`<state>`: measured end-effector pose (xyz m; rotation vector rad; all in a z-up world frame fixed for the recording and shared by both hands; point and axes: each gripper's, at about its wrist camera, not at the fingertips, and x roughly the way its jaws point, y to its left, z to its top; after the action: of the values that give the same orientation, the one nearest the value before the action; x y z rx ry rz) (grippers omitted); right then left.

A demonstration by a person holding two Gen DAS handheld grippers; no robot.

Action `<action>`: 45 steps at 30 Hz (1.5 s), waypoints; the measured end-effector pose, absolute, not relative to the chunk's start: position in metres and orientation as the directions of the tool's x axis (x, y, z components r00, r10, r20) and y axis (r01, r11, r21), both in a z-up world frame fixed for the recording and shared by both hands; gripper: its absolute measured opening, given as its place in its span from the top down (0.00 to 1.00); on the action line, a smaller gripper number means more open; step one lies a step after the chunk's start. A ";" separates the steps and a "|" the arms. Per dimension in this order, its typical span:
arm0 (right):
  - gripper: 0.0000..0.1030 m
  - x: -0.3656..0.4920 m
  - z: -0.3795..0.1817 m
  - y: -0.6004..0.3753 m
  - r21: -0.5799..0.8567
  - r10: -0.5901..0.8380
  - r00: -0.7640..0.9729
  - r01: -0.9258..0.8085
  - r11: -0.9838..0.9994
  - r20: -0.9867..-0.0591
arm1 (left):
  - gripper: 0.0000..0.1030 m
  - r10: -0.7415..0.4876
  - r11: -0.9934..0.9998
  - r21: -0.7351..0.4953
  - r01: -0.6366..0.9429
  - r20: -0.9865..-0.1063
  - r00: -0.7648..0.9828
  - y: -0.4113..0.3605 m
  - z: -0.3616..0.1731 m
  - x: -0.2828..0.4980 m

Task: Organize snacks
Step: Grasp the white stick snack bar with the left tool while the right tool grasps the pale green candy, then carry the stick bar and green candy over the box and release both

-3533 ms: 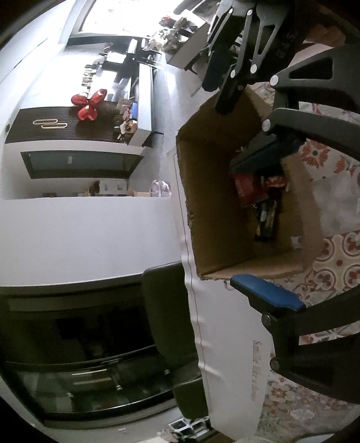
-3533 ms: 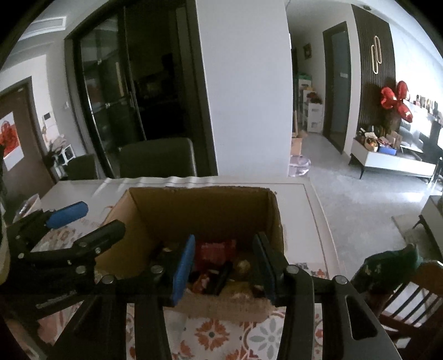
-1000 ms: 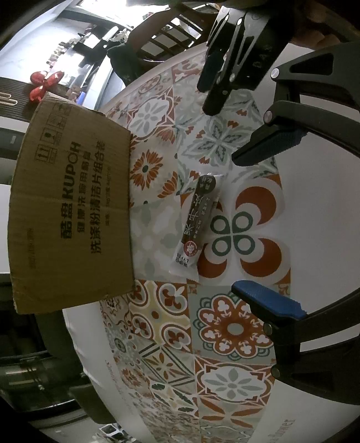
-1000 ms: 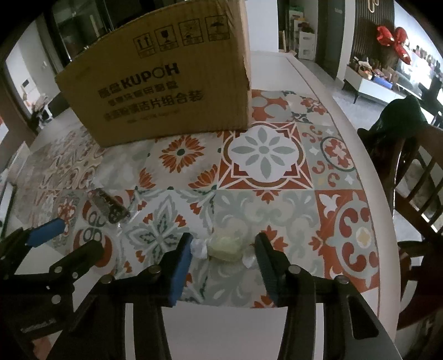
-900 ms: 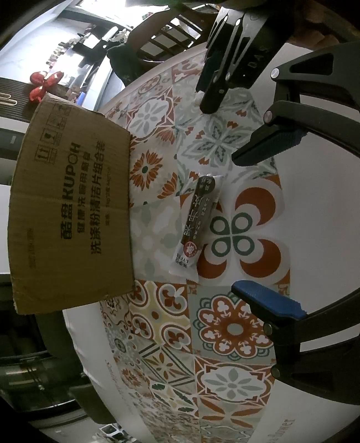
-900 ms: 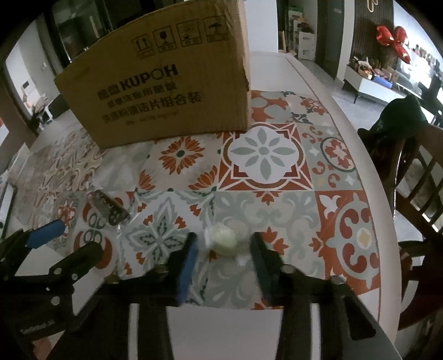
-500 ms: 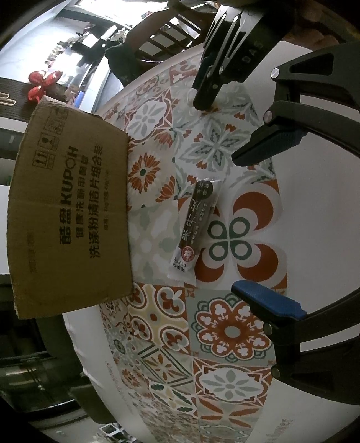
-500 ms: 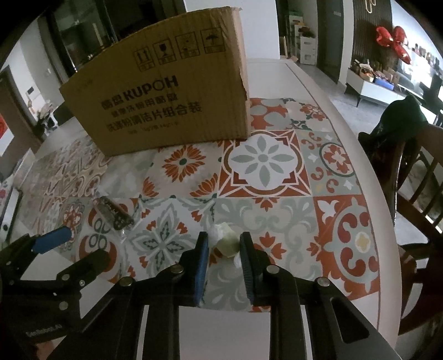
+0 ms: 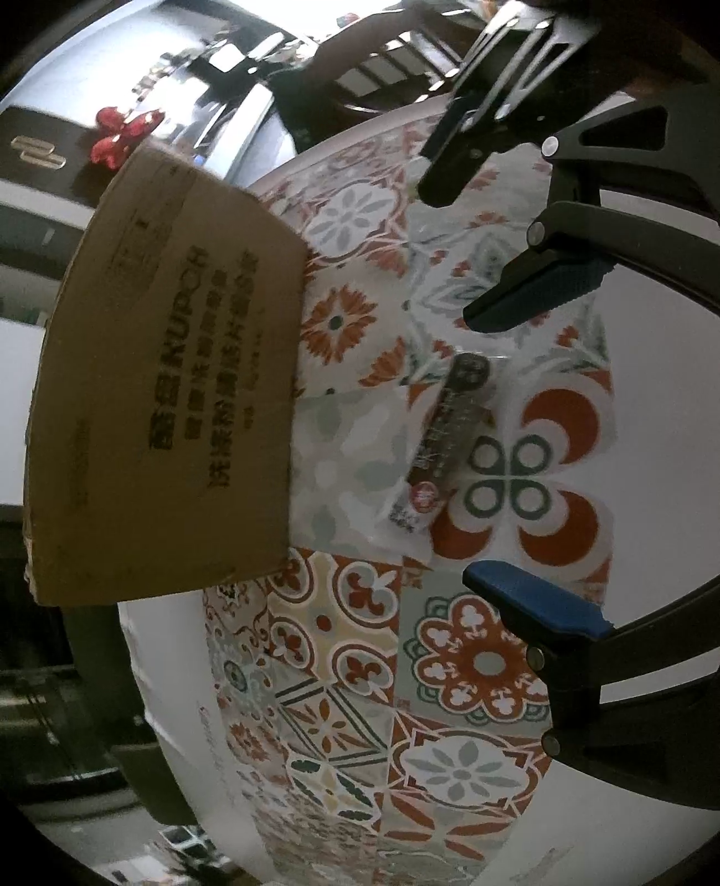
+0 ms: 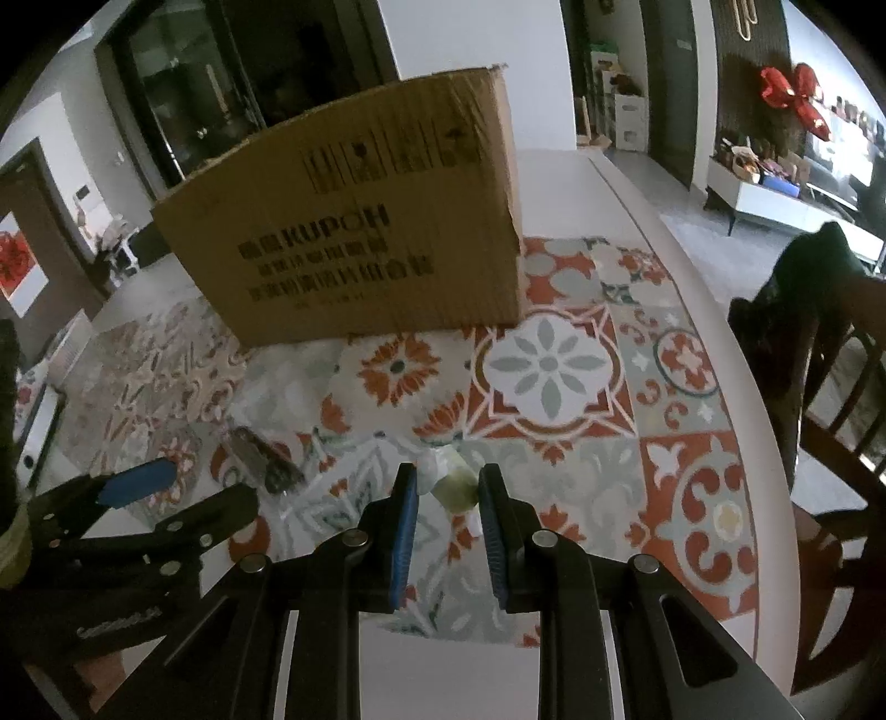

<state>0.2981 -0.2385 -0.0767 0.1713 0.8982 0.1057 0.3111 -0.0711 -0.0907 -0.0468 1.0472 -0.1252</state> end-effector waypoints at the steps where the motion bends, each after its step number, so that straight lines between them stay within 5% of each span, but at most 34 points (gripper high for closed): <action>1: 0.77 0.300 -0.076 -0.238 0.196 0.169 0.621 -0.026 0.980 -0.766 | 0.18 -0.112 0.994 -0.092 0.066 -0.864 0.492 -0.072 -0.092 0.314; 13: 0.77 0.320 -0.083 -0.241 0.236 0.220 0.617 -0.057 0.970 -0.755 | 0.38 -0.018 1.000 -0.026 -0.011 -0.887 0.461 -0.088 -0.110 0.333; 21: 0.77 0.324 -0.088 -0.234 0.255 0.246 0.607 -0.073 0.964 -0.756 | 0.73 -0.044 0.998 -0.058 -0.015 -0.887 0.459 -0.079 -0.116 0.336; 45: 0.77 0.302 -0.057 -0.214 0.231 0.240 0.638 -0.098 0.968 -0.732 | 0.79 -0.161 0.987 -0.134 0.089 -0.812 0.561 -0.064 -0.065 0.300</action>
<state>0.3017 -0.2141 -0.0565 0.1763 0.8585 0.1939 0.2998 -0.0641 -0.0645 -0.0805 0.9649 -0.1472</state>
